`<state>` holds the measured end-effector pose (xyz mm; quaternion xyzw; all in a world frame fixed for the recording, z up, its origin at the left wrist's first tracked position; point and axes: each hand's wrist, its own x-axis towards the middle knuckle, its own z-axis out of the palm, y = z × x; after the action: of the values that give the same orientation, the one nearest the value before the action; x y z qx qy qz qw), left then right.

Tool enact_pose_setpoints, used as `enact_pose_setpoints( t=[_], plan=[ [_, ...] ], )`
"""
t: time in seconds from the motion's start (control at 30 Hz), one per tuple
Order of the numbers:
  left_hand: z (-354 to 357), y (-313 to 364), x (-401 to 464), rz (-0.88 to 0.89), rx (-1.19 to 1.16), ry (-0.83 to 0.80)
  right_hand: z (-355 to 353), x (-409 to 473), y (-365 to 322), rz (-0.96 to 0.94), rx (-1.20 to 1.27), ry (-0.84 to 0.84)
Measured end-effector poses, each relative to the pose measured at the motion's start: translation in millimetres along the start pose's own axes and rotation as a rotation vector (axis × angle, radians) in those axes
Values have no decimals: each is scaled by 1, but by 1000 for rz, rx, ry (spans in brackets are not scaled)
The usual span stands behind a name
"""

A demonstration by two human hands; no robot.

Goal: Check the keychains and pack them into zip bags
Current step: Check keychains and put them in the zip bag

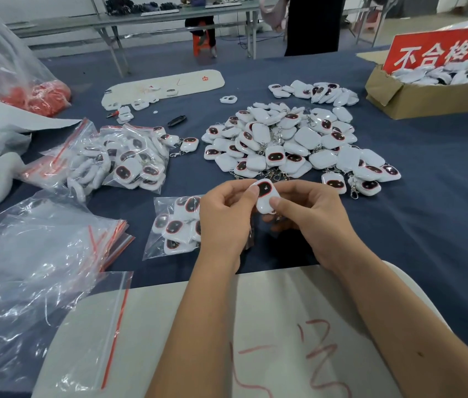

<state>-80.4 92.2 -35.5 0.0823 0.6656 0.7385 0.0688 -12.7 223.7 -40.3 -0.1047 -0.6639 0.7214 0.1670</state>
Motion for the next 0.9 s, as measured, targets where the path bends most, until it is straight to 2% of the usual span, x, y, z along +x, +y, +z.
enact_pose_setpoints(
  t=[0.13,0.37,0.53,0.9],
  plan=[
    [-2,1,1,89,117,6,2,-1,0,-16,-33,-28],
    [-3,2,-2,234,238,-83,4,1,-1,-16,-21,-18],
    [-3,2,-2,226,270,-148,3,2,2,-8,-52,51],
    [-4,5,-4,261,282,-134,5,1,0,-46,-98,79]
  ],
)
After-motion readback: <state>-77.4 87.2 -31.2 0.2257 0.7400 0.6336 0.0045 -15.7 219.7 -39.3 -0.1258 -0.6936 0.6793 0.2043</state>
